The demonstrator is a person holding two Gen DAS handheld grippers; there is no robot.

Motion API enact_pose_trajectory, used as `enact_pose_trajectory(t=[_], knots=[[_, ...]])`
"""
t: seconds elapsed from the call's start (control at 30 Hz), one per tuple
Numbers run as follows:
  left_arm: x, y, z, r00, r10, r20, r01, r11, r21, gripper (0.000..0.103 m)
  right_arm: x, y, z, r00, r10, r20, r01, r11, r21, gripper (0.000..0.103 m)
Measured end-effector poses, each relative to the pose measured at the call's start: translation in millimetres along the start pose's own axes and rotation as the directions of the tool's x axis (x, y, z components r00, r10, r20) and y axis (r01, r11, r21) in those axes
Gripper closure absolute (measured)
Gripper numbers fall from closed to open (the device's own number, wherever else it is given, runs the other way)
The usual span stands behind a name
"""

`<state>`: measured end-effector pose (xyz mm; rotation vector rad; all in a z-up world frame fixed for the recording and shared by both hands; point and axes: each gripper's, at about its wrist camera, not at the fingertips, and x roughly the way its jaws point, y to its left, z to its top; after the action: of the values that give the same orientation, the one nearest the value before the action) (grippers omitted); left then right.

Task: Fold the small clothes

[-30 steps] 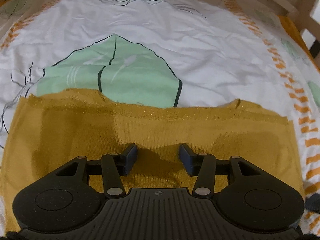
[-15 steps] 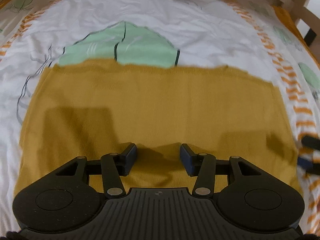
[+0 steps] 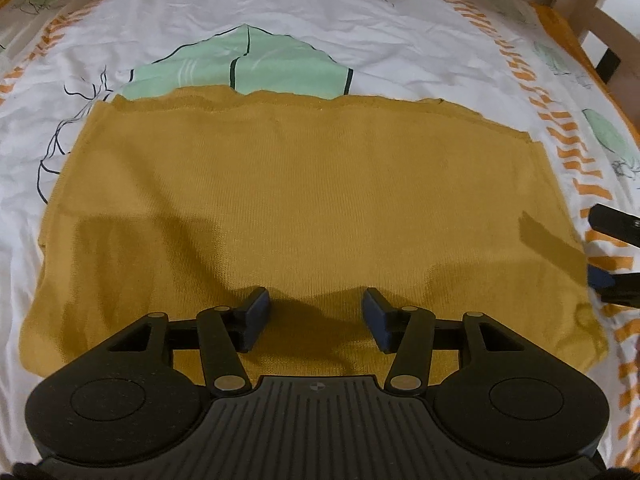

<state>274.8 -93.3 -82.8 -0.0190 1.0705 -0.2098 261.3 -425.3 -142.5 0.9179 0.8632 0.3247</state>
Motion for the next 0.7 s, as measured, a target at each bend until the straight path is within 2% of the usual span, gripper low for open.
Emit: enact_pose_trajectory(t=[0.2,0.4,0.6,0.7], knots=[[-17.1,29.1,-3.6,1.000,-0.006,-0.009,0.006,1.000,0.002,0.053,9.7,6.1,0.5,0.999,0.037,-0.008,-0.038,0.999,-0.034,0.000],[-35.0,76.4,-9.5,0.998,0.065,0.000,-0.065,0.998,0.017,0.053,14.5,16.1,-5.1,1.000,0.023,-0.002,-0.023,0.997,-0.079,0.000],[-44.2,127.2,-3.8,0.995,0.098,0.018,-0.097,0.995,-0.035,0.053,15.8,24.1,-9.0,1.000,-0.025,0.006,0.026,0.992,-0.123,0.002],[-40.8,143.9,2.9,0.996,0.089,0.020,-0.088,0.993,-0.076,0.053,15.6,28.3,-12.6,0.998,-0.062,0.028,0.065,0.989,-0.131,0.008]])
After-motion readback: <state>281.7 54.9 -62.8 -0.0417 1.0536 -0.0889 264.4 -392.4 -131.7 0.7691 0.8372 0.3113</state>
